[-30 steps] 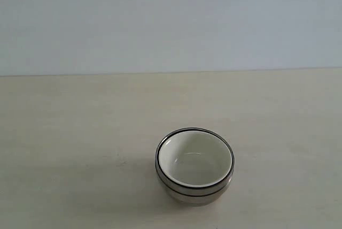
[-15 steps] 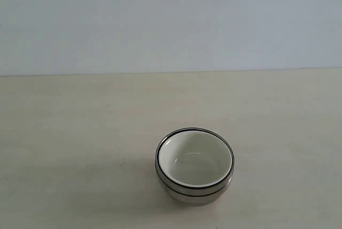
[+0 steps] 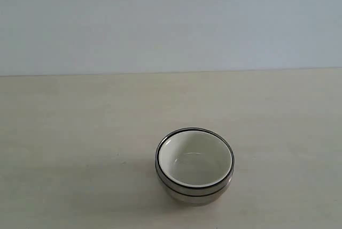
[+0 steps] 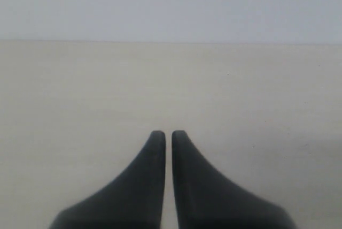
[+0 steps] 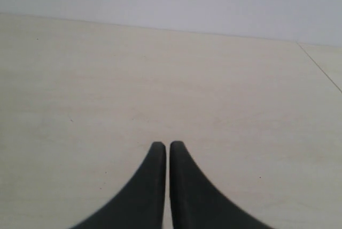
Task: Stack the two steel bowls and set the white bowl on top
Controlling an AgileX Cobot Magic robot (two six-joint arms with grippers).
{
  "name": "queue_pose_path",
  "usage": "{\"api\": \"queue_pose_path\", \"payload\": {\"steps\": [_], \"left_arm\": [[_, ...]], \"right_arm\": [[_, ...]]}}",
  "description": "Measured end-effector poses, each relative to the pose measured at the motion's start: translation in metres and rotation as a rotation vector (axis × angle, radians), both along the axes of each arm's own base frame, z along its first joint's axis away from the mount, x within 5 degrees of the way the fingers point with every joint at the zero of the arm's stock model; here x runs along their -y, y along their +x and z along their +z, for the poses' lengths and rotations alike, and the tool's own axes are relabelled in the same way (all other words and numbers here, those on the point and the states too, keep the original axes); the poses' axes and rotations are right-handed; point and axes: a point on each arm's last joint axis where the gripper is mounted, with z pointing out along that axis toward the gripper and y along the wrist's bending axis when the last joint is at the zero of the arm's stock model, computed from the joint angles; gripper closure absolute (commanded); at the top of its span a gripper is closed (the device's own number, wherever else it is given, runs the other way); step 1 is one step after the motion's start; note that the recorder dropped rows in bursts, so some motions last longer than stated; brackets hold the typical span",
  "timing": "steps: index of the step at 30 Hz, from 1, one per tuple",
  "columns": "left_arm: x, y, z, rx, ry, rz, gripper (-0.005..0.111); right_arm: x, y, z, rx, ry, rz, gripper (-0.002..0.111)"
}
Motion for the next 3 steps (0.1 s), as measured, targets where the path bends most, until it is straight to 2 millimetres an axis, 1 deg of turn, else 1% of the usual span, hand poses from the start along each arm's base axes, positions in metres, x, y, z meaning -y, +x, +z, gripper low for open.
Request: {"api": "queue_pose_path", "payload": {"steps": [3], "left_arm": [[0.0, 0.0, 0.0, 0.0, 0.0, 0.0, 0.103]], "right_arm": [[0.0, 0.0, 0.0, 0.0, 0.0, 0.0, 0.108]]}}
